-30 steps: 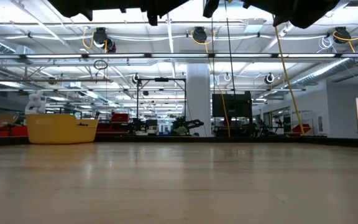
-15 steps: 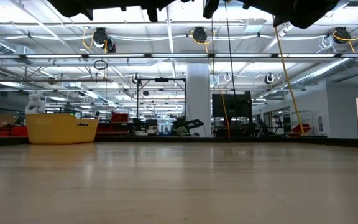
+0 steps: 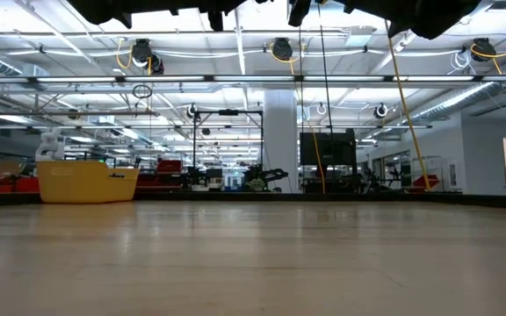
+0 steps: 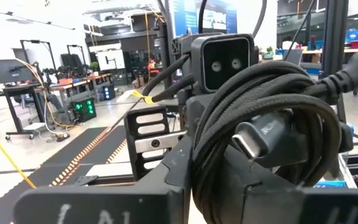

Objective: Pick and place USB-C Cables
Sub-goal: Put the black charger cable into the yellow bin

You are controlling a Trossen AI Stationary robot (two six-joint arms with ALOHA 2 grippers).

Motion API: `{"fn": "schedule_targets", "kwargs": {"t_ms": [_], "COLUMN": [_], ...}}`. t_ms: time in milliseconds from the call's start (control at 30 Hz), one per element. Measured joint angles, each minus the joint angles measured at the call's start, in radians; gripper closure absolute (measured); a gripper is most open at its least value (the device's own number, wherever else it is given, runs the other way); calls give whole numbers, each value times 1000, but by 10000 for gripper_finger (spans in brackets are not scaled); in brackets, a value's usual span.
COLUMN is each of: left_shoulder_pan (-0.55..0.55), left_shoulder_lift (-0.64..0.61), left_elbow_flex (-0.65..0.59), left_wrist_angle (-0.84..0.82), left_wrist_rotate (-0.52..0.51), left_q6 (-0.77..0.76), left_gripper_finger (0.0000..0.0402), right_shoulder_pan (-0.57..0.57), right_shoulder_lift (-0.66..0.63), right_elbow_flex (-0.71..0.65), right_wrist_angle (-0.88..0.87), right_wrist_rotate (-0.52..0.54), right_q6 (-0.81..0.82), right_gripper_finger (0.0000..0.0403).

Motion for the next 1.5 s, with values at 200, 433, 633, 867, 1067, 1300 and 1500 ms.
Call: {"fn": "schedule_targets", "kwargs": {"t_ms": [200,433,633,867,1067,1300,1500], "left_shoulder_pan": [1,8,13,13,12,10,-24], "left_shoulder_lift": [0,-14,-65,-161,-271,-413,-490], "left_elbow_flex": [0,-1,0,-2,1,-3,0], "left_wrist_angle": [1,-23,-89,-231,-414,-614,-708], "left_wrist_rotate": [1,10,12,11,9,8,5], "left_q6": [-11,-26,-34,-32,-31,-51,-59], "left_gripper_finger": [364,352,364,347,361,354,356], "right_shoulder_pan": [0,0,-1,-1,-1,0,0], "right_shoulder_lift": [-24,-118,-216,-317,-398,-468,-500], "right_elbow_flex": [-1,-2,-2,-1,-1,-1,-1], "right_wrist_angle": [-66,-233,-392,-558,-710,-841,-915], "right_wrist_rotate": [30,50,52,49,50,50,50], "right_q6": [1,22,26,24,-1,-23,-56], "right_gripper_finger": [249,171,138,133,133,133,164]}}
